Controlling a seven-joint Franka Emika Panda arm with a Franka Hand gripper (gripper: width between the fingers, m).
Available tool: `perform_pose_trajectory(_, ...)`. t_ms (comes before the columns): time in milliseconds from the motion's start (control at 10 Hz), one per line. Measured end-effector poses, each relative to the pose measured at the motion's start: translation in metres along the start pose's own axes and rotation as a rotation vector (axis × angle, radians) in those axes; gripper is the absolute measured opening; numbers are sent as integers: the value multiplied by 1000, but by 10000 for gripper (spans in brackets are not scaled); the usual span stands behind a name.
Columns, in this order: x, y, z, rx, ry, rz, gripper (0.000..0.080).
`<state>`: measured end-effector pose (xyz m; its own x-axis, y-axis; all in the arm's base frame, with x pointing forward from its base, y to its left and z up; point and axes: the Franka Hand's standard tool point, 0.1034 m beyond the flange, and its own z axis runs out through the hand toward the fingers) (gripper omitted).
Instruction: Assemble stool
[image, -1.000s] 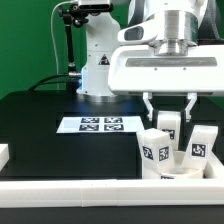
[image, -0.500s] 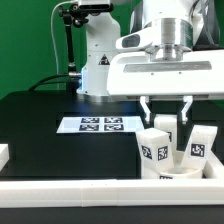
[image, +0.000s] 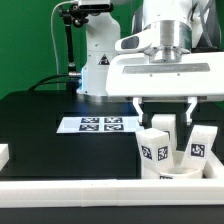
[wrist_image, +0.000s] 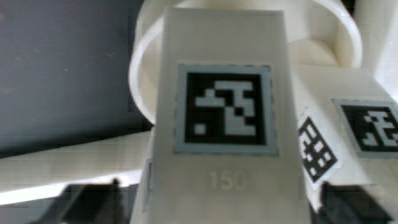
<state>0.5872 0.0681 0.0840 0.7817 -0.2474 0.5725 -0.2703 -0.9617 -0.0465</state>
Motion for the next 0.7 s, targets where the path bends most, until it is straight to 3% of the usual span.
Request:
perform_pose_trajectory(100, 0, 0, 0, 0, -1, -6, 627)
perform_pose_trajectory(700, 24, -5, -23, 25, -31, -20, 649)
